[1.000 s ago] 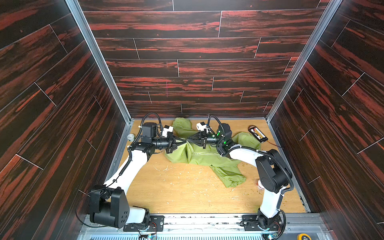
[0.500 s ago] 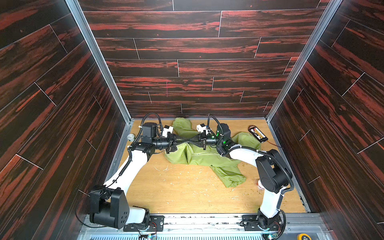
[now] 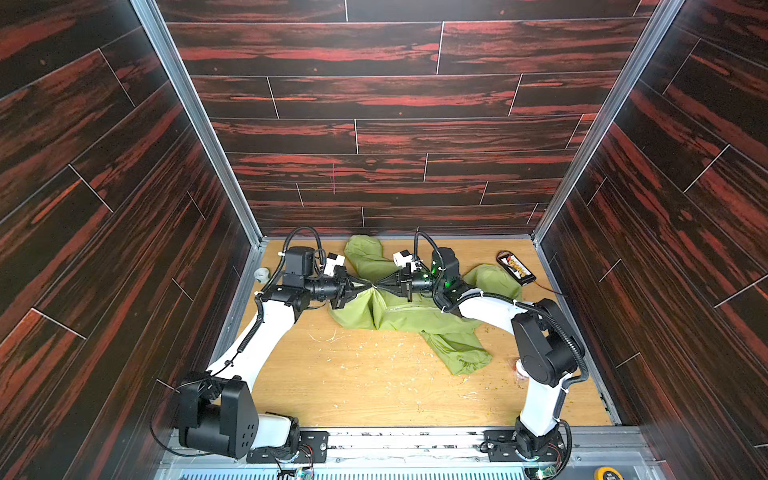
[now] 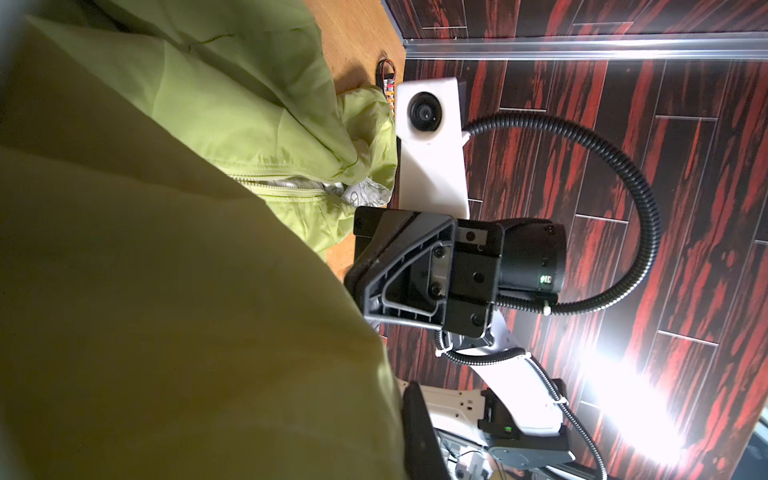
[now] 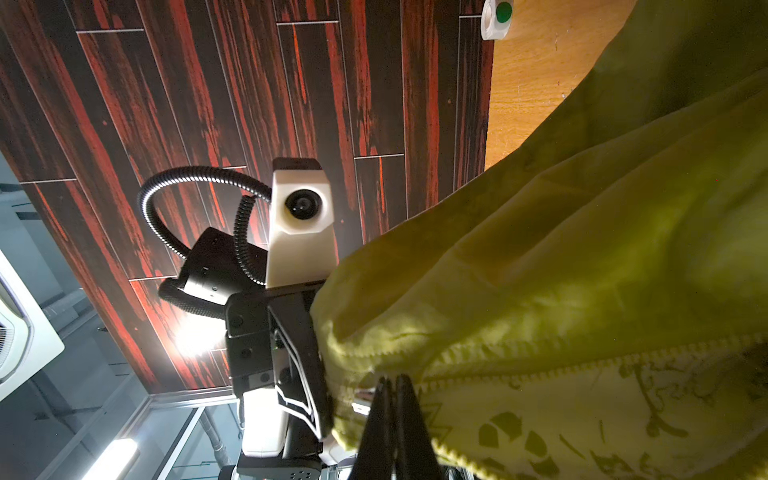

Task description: Zip up the jacket

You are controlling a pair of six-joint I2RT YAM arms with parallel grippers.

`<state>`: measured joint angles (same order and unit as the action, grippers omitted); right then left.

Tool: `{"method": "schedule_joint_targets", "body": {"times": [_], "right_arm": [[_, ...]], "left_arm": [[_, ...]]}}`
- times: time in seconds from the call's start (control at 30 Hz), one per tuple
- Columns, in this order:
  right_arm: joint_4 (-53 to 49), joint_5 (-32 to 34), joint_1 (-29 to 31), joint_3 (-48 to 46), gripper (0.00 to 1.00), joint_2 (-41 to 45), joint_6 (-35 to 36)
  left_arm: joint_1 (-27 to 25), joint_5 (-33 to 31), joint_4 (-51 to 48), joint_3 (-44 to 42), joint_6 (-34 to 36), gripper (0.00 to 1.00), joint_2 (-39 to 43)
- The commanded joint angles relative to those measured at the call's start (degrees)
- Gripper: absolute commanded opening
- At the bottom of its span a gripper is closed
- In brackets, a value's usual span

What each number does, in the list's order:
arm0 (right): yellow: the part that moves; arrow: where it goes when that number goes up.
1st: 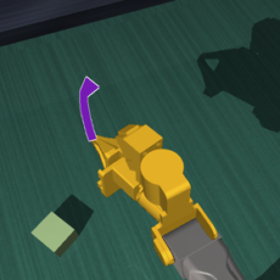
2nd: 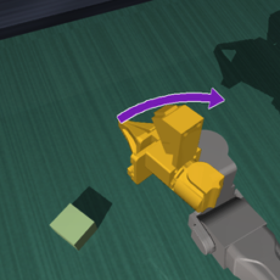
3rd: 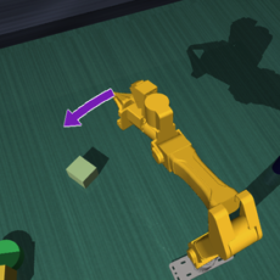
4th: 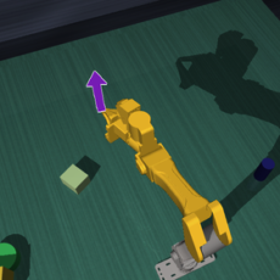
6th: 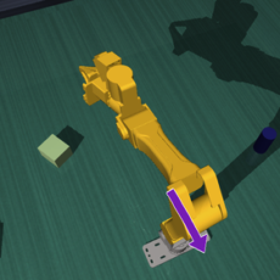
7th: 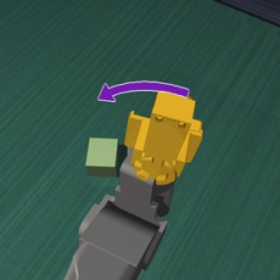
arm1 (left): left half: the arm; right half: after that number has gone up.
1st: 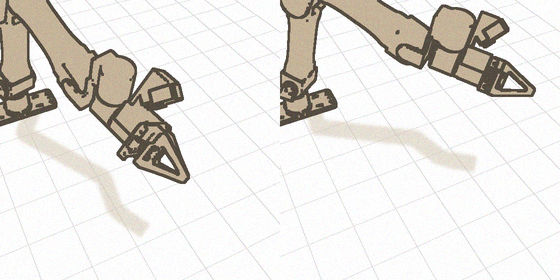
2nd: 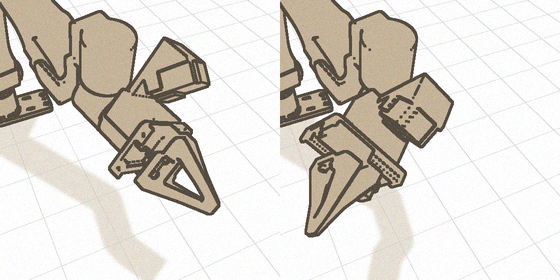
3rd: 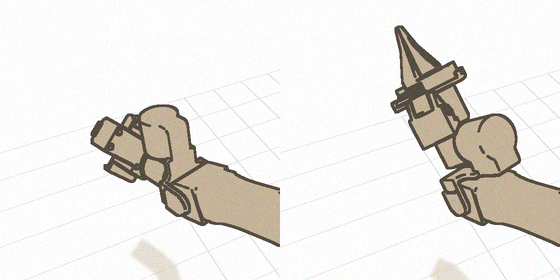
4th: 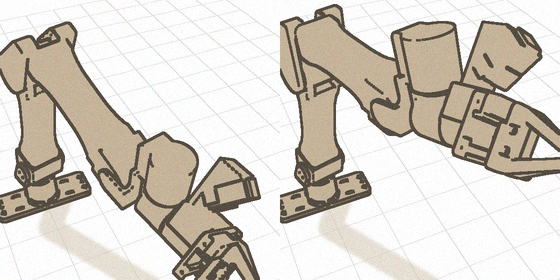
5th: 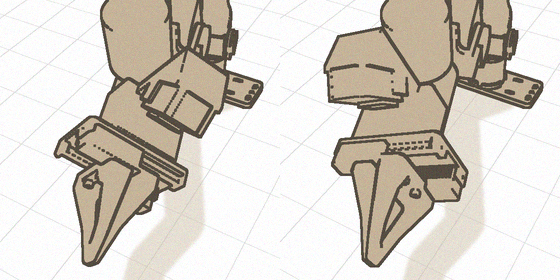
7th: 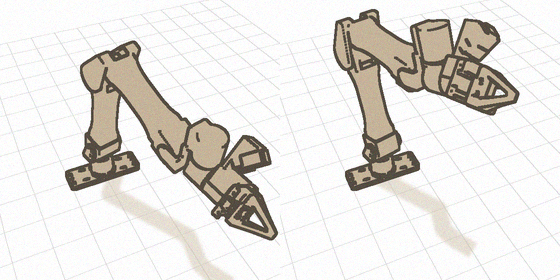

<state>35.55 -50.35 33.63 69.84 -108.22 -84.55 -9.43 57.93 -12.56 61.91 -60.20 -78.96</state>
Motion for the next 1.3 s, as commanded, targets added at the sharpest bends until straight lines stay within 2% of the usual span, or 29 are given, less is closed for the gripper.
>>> {"method": "schedule_joint_targets", "body": {"times": [0.0, 0.1, 0.23, 0.57, 1.27], "right_arm": [[-3.68, 0.79, -0.55, 0.39, 0.00, 4.74, 2.56], [-9.90, 2.38, -1.75, 0.51, 0.00, 6.79, 6.60], [-23.81, 5.60, -2.93, 2.58, 0.00, 9.27, 15.50], [-42.72, 9.97, -3.16, 10.73, 0.00, 9.79, 27.80], [-59.24, 16.13, -3.26, 19.31, 0.00, 7.96, 37.65]], "left_arm": [[0.20, -0.26, -1.27, -0.01, 1.86, 0.00, 2.22], [0.66, -1.32, -5.46, 0.57, 4.79, 0.00, 2.83], [1.69, -3.92, -10.29, 1.81, 8.42, 0.00, 3.72], [2.28, -13.63, -18.31, 5.94, 14.81, 0.00, 4.26], [2.70, -19.81, -18.24, 5.95, 15.22, 0.00, 6.53]]}}
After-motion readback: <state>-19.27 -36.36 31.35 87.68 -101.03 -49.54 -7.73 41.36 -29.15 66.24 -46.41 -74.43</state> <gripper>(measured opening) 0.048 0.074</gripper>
